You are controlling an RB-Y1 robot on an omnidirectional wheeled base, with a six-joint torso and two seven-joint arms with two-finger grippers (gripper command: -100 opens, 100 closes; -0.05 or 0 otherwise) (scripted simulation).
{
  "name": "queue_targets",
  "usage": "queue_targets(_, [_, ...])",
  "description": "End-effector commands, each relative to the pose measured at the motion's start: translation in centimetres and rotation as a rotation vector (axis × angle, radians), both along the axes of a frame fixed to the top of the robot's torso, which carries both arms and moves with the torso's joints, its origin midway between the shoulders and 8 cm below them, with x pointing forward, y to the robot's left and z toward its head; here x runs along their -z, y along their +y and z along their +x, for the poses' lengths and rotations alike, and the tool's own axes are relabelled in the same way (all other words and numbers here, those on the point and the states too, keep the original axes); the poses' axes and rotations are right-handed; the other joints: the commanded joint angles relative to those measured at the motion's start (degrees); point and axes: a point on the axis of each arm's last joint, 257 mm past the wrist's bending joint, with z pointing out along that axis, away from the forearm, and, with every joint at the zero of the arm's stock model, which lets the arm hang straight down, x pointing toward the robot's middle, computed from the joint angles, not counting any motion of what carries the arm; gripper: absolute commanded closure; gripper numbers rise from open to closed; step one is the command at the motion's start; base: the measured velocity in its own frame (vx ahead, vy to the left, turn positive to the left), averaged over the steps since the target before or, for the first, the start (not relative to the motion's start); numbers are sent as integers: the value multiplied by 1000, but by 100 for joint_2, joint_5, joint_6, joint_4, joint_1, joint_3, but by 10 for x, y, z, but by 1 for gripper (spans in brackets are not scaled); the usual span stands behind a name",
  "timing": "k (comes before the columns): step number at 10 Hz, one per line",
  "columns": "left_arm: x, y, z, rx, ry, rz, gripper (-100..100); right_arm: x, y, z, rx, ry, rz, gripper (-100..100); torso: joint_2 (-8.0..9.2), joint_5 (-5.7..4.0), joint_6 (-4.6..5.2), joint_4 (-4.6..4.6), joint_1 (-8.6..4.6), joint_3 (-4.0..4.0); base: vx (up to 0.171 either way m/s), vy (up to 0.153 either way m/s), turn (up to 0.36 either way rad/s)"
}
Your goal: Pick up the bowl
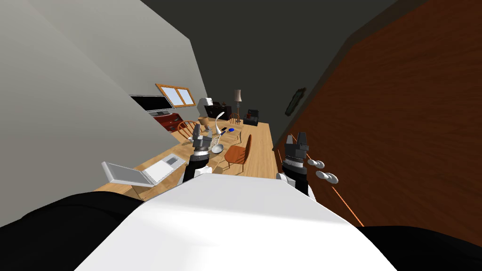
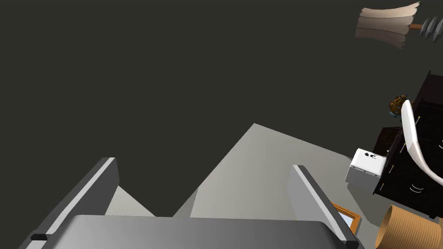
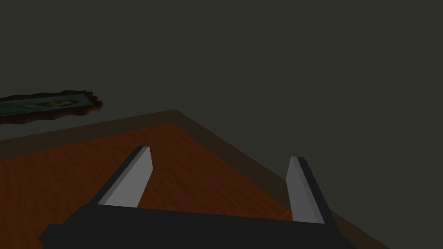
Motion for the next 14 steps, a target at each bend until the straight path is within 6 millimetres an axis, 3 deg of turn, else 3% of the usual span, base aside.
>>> queue_targets(1, [10,-2,7,22,42,20,-100,0,0,0,0,0,0,0,0,0,0,0,0,0,3,-3,-16])
queue_targets(8, [73,2,42,77,296,1,-100,0,0,0,0,0,0,0,-2,0,0,-1,-3,-1,3,-9,-17])
queue_targets(14, [113,6,57,97,444,-37,-100,0,0,0,0,0,0,0,1,0,0,0,-3,1,-4,-10,-10])
